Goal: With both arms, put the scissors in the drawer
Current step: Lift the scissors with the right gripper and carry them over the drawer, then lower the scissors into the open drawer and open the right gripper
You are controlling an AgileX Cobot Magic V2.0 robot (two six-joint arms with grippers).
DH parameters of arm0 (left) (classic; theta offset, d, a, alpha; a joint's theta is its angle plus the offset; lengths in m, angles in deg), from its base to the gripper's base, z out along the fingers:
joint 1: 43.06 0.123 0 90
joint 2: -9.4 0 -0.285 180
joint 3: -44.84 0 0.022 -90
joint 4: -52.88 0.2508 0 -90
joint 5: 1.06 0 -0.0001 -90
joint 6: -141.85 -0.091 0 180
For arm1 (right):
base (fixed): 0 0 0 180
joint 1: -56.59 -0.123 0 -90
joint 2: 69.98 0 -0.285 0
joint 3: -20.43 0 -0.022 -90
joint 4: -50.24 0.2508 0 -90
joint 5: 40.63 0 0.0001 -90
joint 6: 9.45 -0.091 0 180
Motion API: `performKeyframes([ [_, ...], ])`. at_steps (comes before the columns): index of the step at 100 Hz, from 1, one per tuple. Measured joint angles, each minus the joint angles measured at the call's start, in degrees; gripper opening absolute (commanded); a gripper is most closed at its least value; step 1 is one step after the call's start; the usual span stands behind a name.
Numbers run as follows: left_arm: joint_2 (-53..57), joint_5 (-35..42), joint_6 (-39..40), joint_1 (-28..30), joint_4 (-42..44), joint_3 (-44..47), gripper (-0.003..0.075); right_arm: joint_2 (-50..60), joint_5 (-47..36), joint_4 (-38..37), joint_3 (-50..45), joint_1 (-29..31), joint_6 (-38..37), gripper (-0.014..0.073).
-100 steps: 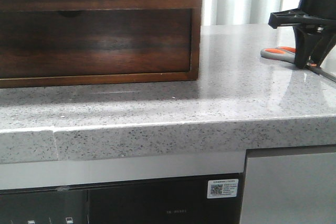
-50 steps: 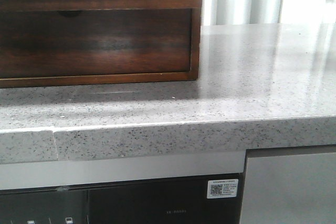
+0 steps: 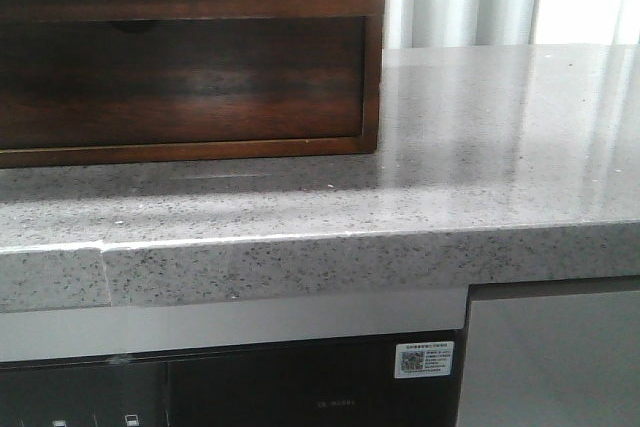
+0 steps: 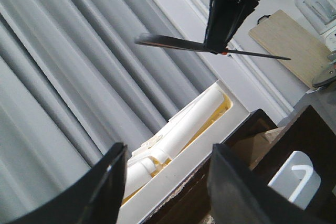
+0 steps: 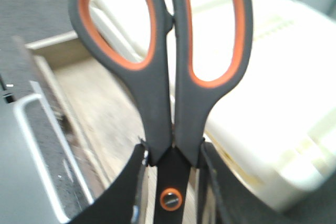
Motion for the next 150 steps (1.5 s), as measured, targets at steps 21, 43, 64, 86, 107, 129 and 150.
performKeyframes([
  [21,0.00,0.00,0.00,0.00,0.00,0.00,0.0334,-3.44,-4.20,0.28,0.09,-8.18,9.51,-0.0067],
  [43,0.00,0.00,0.00,0.00,0.00,0.00,0.0334,-11.38,-5.65,0.28,0.09,-9.88,12.43,-0.0067],
  [64,0.00,0.00,0.00,0.00,0.00,0.00,0.0334,-16.99,-7.29,-0.46,0.09,-9.97,12.51,-0.0067],
  [86,0.00,0.00,0.00,0.00,0.00,0.00,0.0334,-18.58,-9.07,-1.54,0.09,-10.01,13.10,-0.0067],
  [107,0.00,0.00,0.00,0.00,0.00,0.00,0.0334,-18.58,-9.21,-2.24,0.09,-10.14,13.10,-0.0036],
  [129,0.00,0.00,0.00,0.00,0.00,0.00,0.0334,-18.58,-9.10,-3.51,0.09,-10.23,13.10,0.0284],
  [150,0.00,0.00,0.00,0.00,0.00,0.00,0.0334,-18.58,-9.00,-3.74,0.09,-10.23,13.10,0.0300],
])
